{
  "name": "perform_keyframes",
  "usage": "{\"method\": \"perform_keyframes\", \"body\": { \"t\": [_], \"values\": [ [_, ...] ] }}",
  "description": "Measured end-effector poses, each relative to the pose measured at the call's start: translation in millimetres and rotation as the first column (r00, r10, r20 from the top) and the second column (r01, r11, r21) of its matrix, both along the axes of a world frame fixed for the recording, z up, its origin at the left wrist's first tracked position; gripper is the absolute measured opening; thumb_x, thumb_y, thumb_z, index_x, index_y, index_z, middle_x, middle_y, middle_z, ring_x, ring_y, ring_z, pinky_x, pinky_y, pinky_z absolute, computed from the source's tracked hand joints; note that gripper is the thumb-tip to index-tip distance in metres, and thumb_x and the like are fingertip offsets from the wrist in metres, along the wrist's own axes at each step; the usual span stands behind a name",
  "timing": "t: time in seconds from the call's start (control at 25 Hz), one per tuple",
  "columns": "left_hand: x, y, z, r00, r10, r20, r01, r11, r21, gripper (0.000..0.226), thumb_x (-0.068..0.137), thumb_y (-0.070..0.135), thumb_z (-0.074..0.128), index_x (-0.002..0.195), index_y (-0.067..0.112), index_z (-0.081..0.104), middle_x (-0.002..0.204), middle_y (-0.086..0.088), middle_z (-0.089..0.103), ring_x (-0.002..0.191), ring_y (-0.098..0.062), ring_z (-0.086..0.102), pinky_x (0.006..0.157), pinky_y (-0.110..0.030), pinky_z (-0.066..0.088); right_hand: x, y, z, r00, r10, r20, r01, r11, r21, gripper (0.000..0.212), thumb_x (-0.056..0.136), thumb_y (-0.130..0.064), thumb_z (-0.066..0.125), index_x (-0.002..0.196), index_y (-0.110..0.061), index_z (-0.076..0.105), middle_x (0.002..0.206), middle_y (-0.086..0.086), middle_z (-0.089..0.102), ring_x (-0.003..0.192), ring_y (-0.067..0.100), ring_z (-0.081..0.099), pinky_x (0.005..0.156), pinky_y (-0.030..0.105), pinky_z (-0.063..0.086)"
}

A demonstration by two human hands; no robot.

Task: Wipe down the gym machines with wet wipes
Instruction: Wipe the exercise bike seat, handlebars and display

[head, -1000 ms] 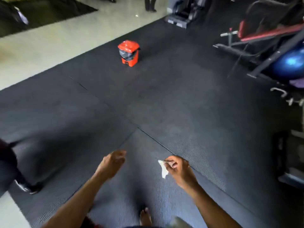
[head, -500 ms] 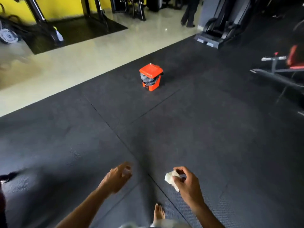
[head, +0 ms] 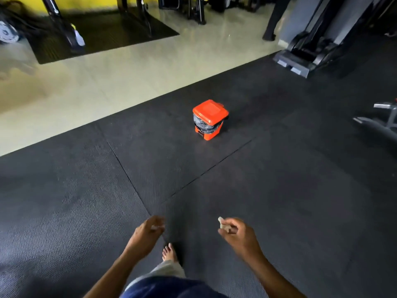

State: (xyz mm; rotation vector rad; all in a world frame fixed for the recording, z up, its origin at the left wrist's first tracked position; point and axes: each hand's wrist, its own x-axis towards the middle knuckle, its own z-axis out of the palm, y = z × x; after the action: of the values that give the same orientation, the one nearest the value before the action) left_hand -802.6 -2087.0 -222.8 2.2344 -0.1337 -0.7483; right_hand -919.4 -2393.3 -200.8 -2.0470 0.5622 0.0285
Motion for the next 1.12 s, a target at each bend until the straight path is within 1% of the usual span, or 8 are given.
{"method": "perform_keyframes", "body": {
  "t": [0.12, 0.28, 0.36, 0.44, 0.56, 0.72, 1.0, 1.12],
  "values": [
    [114, -26, 5, 0.991, -0.137, -0.007, 0.137, 0.990, 0.026, 0.028, 0.104, 0.033, 0.059, 0.131, 0.027, 0.060, 0.122, 0.006, 0.068, 0.109, -0.012, 0.068, 0.090, -0.031, 0.054, 100, -32, 12, 0.997, 0.037, 0.067, -0.030, 0.995, -0.097, 0.012, 0.087, -0.023, 0.079, 0.083, -0.031, 0.071, 0.095, -0.012, 0.070, 0.084, 0.005, 0.069, 0.069, 0.021, 0.054],
    [263, -78, 10, 0.979, -0.201, -0.013, 0.202, 0.978, 0.054, 0.032, 0.104, 0.035, 0.058, 0.135, 0.027, 0.059, 0.127, 0.004, 0.067, 0.113, -0.016, 0.067, 0.100, -0.042, 0.055, 192, -83, 2, 0.991, -0.115, 0.063, 0.120, 0.988, -0.092, 0.012, 0.093, -0.021, 0.075, 0.086, -0.029, 0.069, 0.075, -0.009, 0.069, 0.066, 0.008, 0.066, 0.062, 0.027, 0.053],
    [333, -117, 10, 0.975, -0.221, -0.006, 0.221, 0.975, 0.030, 0.028, 0.105, 0.033, 0.058, 0.132, 0.028, 0.060, 0.124, 0.009, 0.066, 0.114, -0.014, 0.066, 0.099, -0.040, 0.055, 239, -112, -26, 0.978, -0.205, 0.030, 0.206, 0.978, -0.033, 0.026, 0.091, -0.014, 0.077, 0.098, -0.037, 0.068, 0.081, -0.009, 0.072, 0.068, 0.008, 0.067, 0.067, 0.031, 0.057],
    [389, -149, 3, 0.970, -0.241, 0.031, 0.241, 0.970, 0.025, 0.027, 0.104, 0.032, 0.058, 0.131, 0.030, 0.060, 0.121, 0.012, 0.065, 0.111, -0.011, 0.066, 0.097, -0.038, 0.055, 289, -144, -51, 0.961, -0.277, 0.021, 0.278, 0.960, -0.038, 0.042, 0.088, -0.005, 0.076, 0.097, -0.046, 0.071, 0.089, -0.013, 0.073, 0.082, 0.003, 0.068, 0.074, 0.018, 0.054],
    [467, -185, 4, 0.954, -0.300, -0.015, 0.301, 0.951, 0.069, 0.029, 0.103, 0.031, 0.059, 0.131, 0.034, 0.057, 0.122, 0.011, 0.066, 0.109, -0.010, 0.067, 0.094, -0.034, 0.057, 375, -190, -52, 0.965, -0.259, -0.042, 0.248, 0.953, -0.172, 0.034, 0.087, 0.000, 0.071, 0.091, -0.033, 0.076, 0.092, -0.020, 0.070, 0.085, -0.003, 0.063, 0.075, 0.003, 0.042],
    [591, -228, 19, 0.953, -0.298, 0.062, 0.294, 0.953, 0.070, 0.032, 0.102, 0.036, 0.062, 0.133, 0.038, 0.058, 0.123, 0.021, 0.062, 0.103, -0.004, 0.069, 0.080, -0.021, 0.052, 506, -237, -35, 0.996, -0.065, -0.065, 0.050, 0.977, -0.206, 0.028, 0.088, 0.004, 0.067, 0.090, -0.024, 0.070, 0.095, -0.012, 0.064, 0.088, 0.000, 0.061, 0.074, 0.005, 0.043],
    [768, -261, -12, 0.969, -0.245, -0.015, 0.246, 0.969, 0.041, 0.022, 0.102, 0.033, 0.063, 0.122, 0.039, 0.058, 0.116, 0.013, 0.066, 0.099, -0.001, 0.067, 0.089, -0.034, 0.058, 712, -288, -43, 0.997, -0.068, -0.049, 0.053, 0.966, -0.254, 0.038, 0.082, -0.009, 0.067, 0.077, -0.046, 0.062, 0.085, -0.008, 0.062, 0.088, -0.001, 0.061, 0.071, 0.005, 0.041],
    [839, -270, -19, 0.961, -0.272, -0.044, 0.275, 0.960, 0.061, 0.030, 0.101, 0.028, 0.063, 0.131, 0.027, 0.059, 0.119, 0.007, 0.068, 0.101, -0.009, 0.070, 0.091, -0.038, 0.058, 771, -287, -48, 0.981, -0.088, -0.173, 0.054, 0.979, -0.195, 0.037, 0.085, -0.004, 0.074, 0.069, -0.037, 0.067, 0.081, -0.007, 0.065, 0.077, 0.002, 0.062, 0.063, 0.009, 0.040]
  ]
}}
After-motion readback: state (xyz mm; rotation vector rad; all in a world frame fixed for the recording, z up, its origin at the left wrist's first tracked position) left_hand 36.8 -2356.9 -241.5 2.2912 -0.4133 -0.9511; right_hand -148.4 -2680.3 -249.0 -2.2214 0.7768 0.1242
